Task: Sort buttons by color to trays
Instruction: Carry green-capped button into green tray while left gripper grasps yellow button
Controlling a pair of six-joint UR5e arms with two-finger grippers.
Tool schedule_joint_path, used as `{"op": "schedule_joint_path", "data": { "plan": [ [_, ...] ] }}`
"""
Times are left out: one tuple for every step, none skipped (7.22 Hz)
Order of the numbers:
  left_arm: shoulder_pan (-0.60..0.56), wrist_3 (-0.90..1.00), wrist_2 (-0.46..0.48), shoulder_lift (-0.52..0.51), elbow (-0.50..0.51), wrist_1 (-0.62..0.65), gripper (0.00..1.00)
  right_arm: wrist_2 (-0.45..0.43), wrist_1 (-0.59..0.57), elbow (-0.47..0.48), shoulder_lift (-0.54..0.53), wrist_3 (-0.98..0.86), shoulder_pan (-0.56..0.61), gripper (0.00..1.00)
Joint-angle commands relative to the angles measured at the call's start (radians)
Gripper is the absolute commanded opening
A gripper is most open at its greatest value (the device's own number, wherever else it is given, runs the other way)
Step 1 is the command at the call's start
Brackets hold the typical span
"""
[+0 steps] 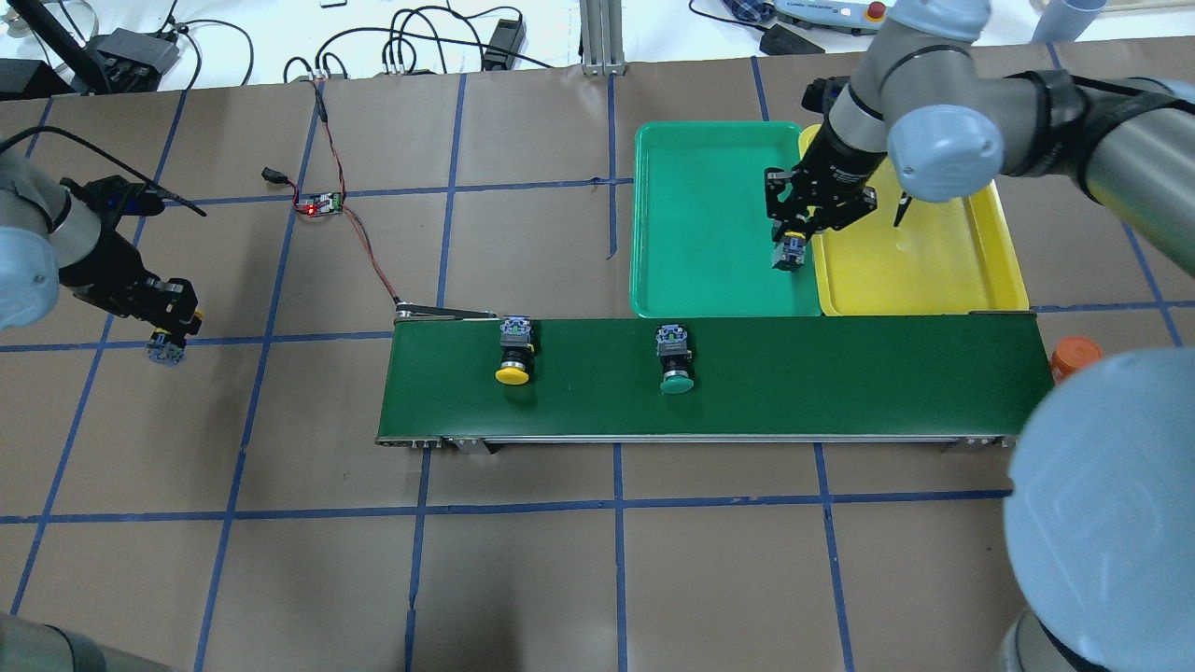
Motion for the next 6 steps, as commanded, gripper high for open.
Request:
{"op": "schedule_joint_path", "data": {
  "plan": [
    [-0.167, -0.28, -0.006, 0.053, 0.031, -0.089, 0.0, 0.0, -0.101, -0.085, 0.128, 0.062, 0.045, 0.14],
    [-0.245, -0.396, -0.031, 0.069, 0.031, -0.103, 0.0, -0.006, -0.108, -0.076, 0.125, 0.065, 0.042, 0.99],
    [-0.308, -0.496, -0.05, 0.074, 0.028, -0.104, 0.0, -0.006, -0.093, -0.076, 0.121, 0.066, 0.038, 1.0],
    [-0.36, -0.528, -0.056, 0.068, 0.025, -0.104, 0.0, -0.056, -0.082, -0.07, 0.113, 0.056, 0.028, 1.0],
    [-0.406, -0.561, -0.067, 0.045, 0.023, -0.101, 0.0, -0.123, -0.033, -0.027, 0.07, 0.026, 0.027, 1.0],
    [-0.446, -0.567, -0.065, 0.044, 0.013, -0.097, 0.0, -0.167, -0.019, 0.042, -0.007, -0.053, 0.021, 1.0]
  ]
}}
